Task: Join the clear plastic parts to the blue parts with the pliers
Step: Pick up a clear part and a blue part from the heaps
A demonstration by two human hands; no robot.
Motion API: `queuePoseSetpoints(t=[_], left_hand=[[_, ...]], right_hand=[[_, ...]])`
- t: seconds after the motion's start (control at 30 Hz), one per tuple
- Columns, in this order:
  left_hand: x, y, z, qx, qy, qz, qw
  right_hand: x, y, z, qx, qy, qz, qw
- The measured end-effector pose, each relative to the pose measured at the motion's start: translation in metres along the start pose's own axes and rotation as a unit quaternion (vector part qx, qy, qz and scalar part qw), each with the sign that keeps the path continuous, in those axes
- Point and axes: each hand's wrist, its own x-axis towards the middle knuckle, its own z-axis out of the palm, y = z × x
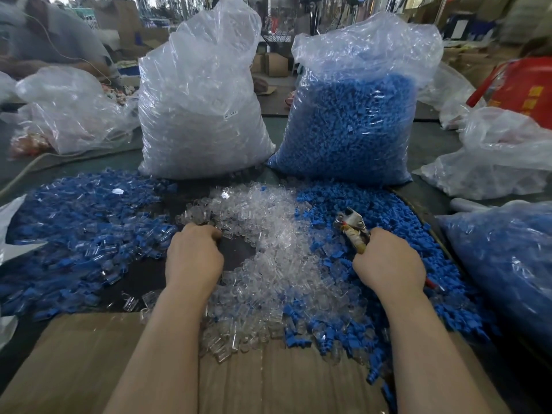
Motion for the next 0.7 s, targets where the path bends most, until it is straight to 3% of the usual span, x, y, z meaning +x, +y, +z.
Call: queuePoseSetpoints(t=[0.27,0.37,0.43,0.53,0.7], left_hand=[[0.001,0.005,-0.003,-0.071,0.023,-0.04,0.996],[0.002,0.007,-0.007,-0.165,0.025,-0.036,0.985],[0.0,0.013,-0.009,-0.287,0.017,-0.03,0.957],[-0.008,0.031,-0.014,-0.46,-0.021,-0.016,0.888],[-0.025,0.061,-0.014,-0.582,-0.053,-0.011,0.812]], right_hand=[[0.002,0.001,0.001,0.028,0.033,0.007,0.999],[0.005,0.001,0.001,0.061,0.059,0.0,0.996],[0.007,0.001,0.001,0.114,0.073,-0.009,0.991],[0.009,-0.003,-0.002,0.221,0.064,-0.037,0.972],[0.003,-0.013,-0.01,0.406,0.058,-0.099,0.907]])
